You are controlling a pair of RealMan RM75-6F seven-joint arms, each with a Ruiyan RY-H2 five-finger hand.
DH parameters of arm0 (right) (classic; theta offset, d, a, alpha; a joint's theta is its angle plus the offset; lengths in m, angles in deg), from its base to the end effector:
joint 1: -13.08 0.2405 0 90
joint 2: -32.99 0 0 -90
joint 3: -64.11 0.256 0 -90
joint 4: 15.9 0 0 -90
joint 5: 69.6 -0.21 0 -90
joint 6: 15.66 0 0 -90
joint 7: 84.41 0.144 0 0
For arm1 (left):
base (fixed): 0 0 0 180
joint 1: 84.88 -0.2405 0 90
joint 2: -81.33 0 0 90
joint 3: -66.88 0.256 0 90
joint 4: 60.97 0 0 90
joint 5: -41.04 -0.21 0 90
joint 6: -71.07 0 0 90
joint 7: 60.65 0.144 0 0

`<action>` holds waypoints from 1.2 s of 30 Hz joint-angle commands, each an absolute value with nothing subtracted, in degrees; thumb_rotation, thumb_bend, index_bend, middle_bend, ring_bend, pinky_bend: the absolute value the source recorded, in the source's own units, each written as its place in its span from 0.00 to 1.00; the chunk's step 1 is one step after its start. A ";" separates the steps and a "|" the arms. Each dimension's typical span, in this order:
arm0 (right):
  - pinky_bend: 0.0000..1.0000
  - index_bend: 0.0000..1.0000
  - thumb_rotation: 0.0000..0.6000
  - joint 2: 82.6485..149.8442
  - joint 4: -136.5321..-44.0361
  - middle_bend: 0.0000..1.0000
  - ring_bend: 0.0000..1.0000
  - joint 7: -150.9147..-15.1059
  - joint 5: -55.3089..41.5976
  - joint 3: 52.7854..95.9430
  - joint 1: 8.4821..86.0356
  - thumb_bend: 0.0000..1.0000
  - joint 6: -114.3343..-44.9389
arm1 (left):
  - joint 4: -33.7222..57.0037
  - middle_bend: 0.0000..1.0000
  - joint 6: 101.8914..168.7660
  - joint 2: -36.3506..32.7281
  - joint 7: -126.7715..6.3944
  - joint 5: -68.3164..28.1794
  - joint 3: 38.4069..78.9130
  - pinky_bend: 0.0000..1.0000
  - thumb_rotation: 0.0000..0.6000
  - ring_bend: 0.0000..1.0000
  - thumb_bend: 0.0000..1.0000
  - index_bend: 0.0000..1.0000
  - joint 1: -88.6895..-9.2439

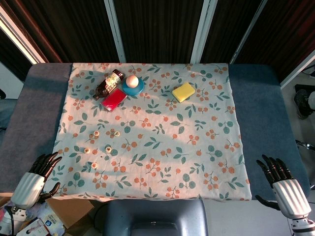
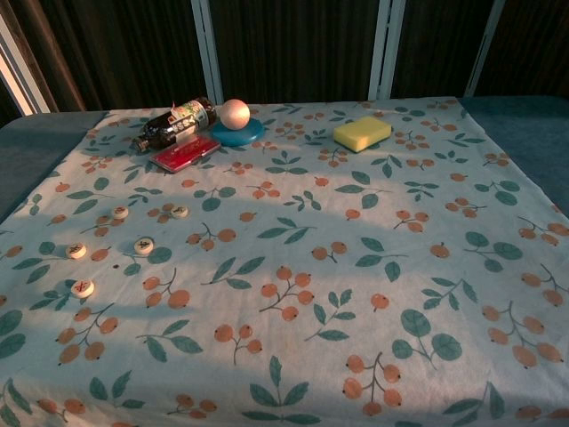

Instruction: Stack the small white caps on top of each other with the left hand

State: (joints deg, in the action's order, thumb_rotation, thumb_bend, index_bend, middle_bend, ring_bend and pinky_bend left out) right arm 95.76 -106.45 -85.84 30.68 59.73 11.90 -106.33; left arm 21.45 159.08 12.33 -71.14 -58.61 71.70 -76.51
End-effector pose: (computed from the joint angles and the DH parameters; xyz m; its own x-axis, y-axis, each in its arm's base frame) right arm -0.3054 -0.1191 0.1509 0.4668 -0.0701 0.8816 -0.8775 -0.1607 0.4518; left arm -0.3033 0.1691 0.1215 0.3325 0.1004 0.9378 0.9115 -0.2894 -0.2922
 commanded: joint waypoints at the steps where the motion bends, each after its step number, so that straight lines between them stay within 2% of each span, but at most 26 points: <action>1: 0.00 0.00 1.00 95.66 -106.58 0.00 0.00 -85.96 30.61 59.65 11.82 0.18 -106.33 | 21.63 0.00 158.67 12.32 -70.92 -58.83 71.91 0.00 1.00 0.00 0.41 0.00 -76.35; 5: 0.00 0.00 1.00 95.50 -106.68 0.00 0.00 -85.47 30.93 59.55 11.70 0.18 -106.79 | 22.03 0.00 158.09 11.77 -72.36 -59.90 72.63 0.02 1.00 0.00 0.41 0.00 -75.89; 6: 0.00 0.00 1.00 95.47 -106.57 0.00 0.00 -85.37 30.95 59.49 11.64 0.18 -106.85 | 22.08 0.00 158.46 11.12 -73.22 -60.23 72.61 0.09 1.00 0.00 0.41 0.00 -75.84; 8: 0.00 0.00 1.00 95.43 -106.60 0.00 0.00 -85.22 30.71 59.53 11.62 0.18 -106.79 | 21.62 0.06 159.66 9.08 -73.66 -60.11 71.83 0.37 1.00 0.10 0.42 0.00 -76.05; 9: 0.00 0.00 1.00 95.39 -106.66 0.00 0.00 -85.10 30.59 59.58 11.67 0.18 -106.71 | 20.99 0.17 160.32 7.21 -73.82 -60.18 71.27 0.59 1.00 0.23 0.42 0.01 -76.04; 10: 0.00 0.00 1.00 95.39 -106.67 0.00 0.00 -85.08 30.53 59.62 11.72 0.18 -106.64 | 20.42 0.33 160.55 5.66 -74.17 -60.18 70.87 0.78 1.00 0.42 0.42 0.03 -75.89; 12: 0.00 0.00 1.00 95.36 -106.71 0.00 0.00 -85.08 30.44 59.66 11.87 0.18 -106.36 | 19.84 0.66 159.26 2.44 -75.46 -59.22 70.29 0.97 1.00 0.72 0.43 0.10 -75.23; 14: 0.00 0.00 1.00 95.36 -106.72 0.00 0.00 -85.12 30.36 59.70 11.98 0.18 -106.16 | 19.71 0.88 157.14 0.22 -76.32 -58.23 69.91 1.00 1.00 0.91 0.43 0.17 -74.24; 15: 0.00 0.00 1.00 95.35 -106.77 0.00 0.00 -85.20 30.29 59.70 12.04 0.18 -106.01 | 19.31 0.95 155.47 -1.18 -75.73 -57.18 69.42 1.00 1.00 0.97 0.43 0.21 -73.58; 16: 0.00 0.00 1.00 95.35 -106.82 0.00 0.00 -85.24 30.24 59.72 12.07 0.18 -105.93 | 18.70 0.98 154.18 -2.11 -74.28 -56.54 69.03 1.00 1.00 0.99 0.43 0.24 -73.02; 19: 0.00 0.00 1.00 95.32 -106.93 0.00 0.00 -85.24 30.09 59.76 12.10 0.18 -105.85 | 16.56 1.00 150.10 -5.24 -68.31 -53.65 67.59 1.00 1.00 1.00 0.43 0.27 -71.57; 24: 0.00 0.00 1.00 95.20 -106.96 0.00 0.00 -85.19 29.60 59.88 12.09 0.18 -105.70 | 14.39 1.00 145.31 -8.99 -66.21 -47.59 65.15 1.00 1.00 1.00 0.43 0.31 -70.29; 29: 0.00 0.00 1.00 95.26 -107.12 0.00 0.00 -85.10 29.53 59.99 12.26 0.18 -105.53 | 10.79 1.00 142.43 -11.94 -64.89 -44.07 63.71 1.00 1.00 1.00 0.43 0.33 -69.13; 36: 0.00 0.00 1.00 95.29 -107.37 0.00 0.00 -85.50 29.38 60.00 12.58 0.18 -104.87 | 7.81 1.00 142.25 -14.17 -62.17 -42.97 63.52 1.00 1.00 1.00 0.43 0.34 -68.72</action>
State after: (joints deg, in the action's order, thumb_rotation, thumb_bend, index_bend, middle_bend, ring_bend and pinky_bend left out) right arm 95.30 -107.36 -85.51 29.38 60.00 12.57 -104.87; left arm 7.93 142.28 -14.06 -62.29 -43.07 63.55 -68.78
